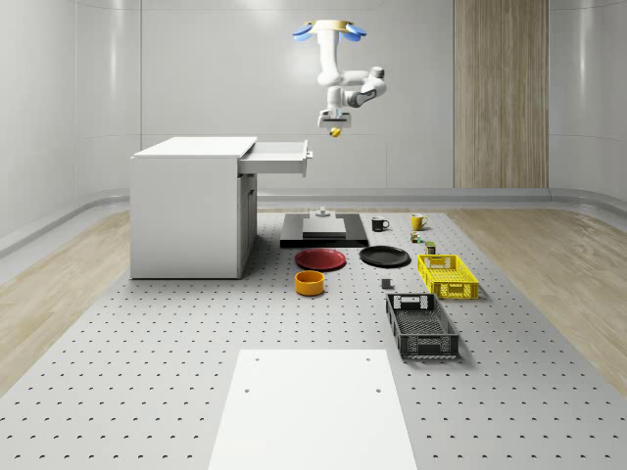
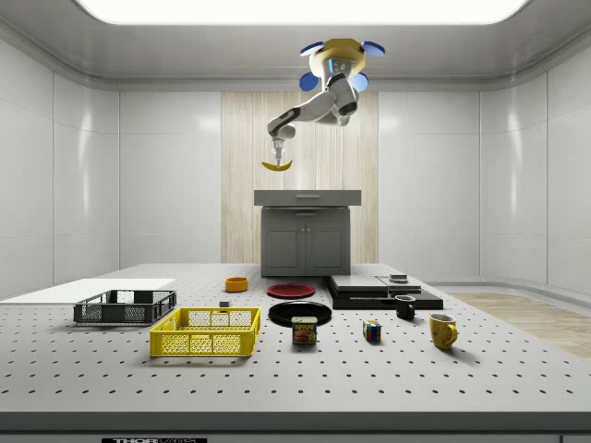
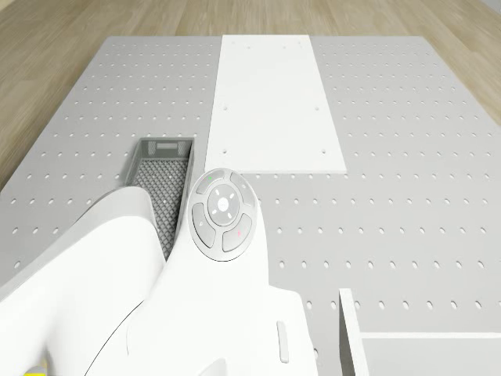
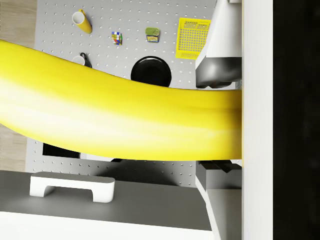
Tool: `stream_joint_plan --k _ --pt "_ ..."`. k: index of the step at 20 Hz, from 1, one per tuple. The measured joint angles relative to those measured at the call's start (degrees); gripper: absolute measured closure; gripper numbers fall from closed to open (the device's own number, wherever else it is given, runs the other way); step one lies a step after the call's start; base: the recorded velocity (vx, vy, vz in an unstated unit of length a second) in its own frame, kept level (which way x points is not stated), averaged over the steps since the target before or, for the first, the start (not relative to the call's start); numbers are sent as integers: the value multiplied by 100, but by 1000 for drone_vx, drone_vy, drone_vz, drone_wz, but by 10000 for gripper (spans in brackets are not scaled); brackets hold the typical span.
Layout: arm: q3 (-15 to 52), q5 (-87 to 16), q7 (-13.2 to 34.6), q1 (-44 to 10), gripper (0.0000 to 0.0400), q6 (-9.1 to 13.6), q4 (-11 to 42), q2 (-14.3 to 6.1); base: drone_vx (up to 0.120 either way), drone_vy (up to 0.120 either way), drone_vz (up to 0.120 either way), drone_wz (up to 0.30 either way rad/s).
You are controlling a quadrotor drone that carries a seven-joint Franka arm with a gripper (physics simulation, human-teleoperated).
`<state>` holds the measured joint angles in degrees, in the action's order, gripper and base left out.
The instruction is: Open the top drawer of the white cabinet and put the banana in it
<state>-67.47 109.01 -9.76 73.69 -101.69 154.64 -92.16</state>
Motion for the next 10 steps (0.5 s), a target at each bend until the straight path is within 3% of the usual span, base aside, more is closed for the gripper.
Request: stream_joint_plan --k 10 --pt "0 -2 -1 2 200 -4 0 -4 -120 -120 0 0"
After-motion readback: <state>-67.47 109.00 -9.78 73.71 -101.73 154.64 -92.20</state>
